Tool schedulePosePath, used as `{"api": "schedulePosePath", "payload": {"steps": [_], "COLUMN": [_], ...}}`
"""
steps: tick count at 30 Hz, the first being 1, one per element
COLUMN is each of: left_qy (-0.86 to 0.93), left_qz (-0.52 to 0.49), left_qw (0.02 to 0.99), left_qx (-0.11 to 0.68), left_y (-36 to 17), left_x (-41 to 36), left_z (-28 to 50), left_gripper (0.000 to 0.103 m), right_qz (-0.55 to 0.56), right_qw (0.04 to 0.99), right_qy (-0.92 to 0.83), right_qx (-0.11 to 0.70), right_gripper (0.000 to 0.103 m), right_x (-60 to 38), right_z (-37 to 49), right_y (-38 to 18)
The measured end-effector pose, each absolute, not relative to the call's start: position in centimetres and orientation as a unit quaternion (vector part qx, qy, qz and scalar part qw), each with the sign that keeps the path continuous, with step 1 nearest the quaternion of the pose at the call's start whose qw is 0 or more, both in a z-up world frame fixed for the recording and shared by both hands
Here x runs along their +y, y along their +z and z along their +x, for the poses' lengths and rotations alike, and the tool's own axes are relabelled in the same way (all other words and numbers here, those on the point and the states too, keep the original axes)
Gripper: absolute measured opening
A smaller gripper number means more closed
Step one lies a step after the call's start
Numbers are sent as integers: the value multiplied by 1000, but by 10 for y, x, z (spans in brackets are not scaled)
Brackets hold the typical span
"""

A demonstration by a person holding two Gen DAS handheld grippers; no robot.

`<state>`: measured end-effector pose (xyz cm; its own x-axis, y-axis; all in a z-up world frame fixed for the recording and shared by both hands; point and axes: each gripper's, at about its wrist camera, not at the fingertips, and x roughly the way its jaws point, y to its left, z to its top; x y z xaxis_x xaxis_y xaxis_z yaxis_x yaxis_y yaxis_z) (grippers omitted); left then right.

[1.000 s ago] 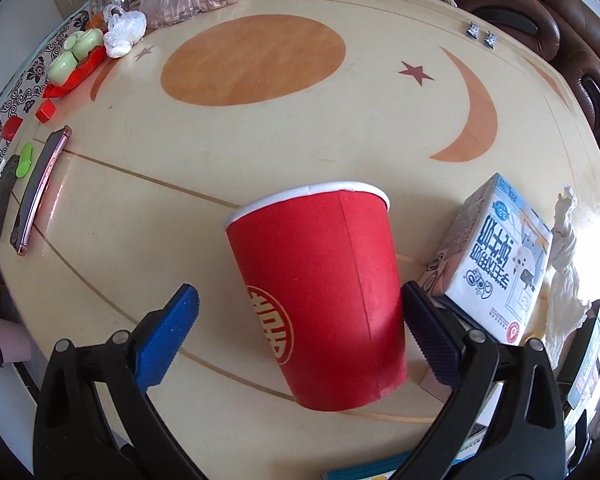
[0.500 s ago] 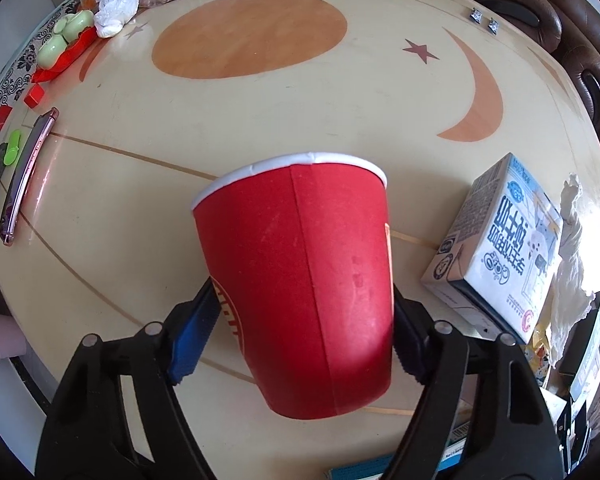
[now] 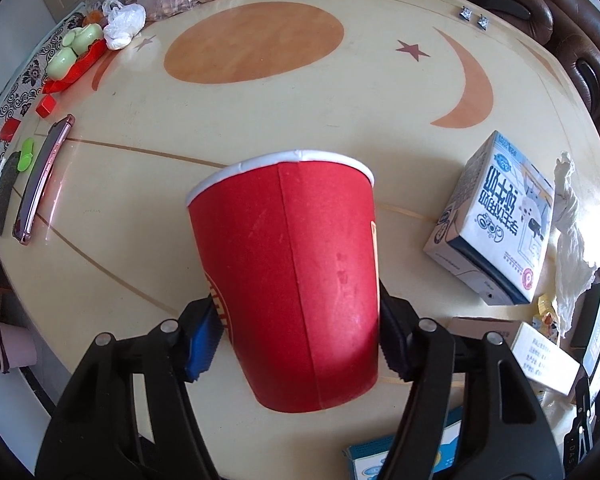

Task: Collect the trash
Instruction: 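Grasp the red cup with the left tool while the right tool grasps the card box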

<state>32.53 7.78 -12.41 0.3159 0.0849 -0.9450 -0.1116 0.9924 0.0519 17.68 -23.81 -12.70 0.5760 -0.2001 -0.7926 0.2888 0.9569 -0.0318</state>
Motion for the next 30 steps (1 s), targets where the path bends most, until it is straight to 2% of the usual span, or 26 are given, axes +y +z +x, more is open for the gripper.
{"api": "schedulePosePath", "payload": {"steps": [13, 30], "left_qy": [45, -7], "left_qz": [3, 15], "left_qw": [837, 865], "left_qx": [545, 502], "left_y": [-84, -35], "left_x": [77, 64], "left_z": [288, 179], "left_gripper": [65, 65], "right_qz": [37, 14], "right_qw": [902, 923], "right_qy": [-126, -92], "right_qx": [411, 373], "right_gripper": [67, 67], "right_x": [-226, -194], "right_z": [164, 98], "right_y": [-93, -41]}}
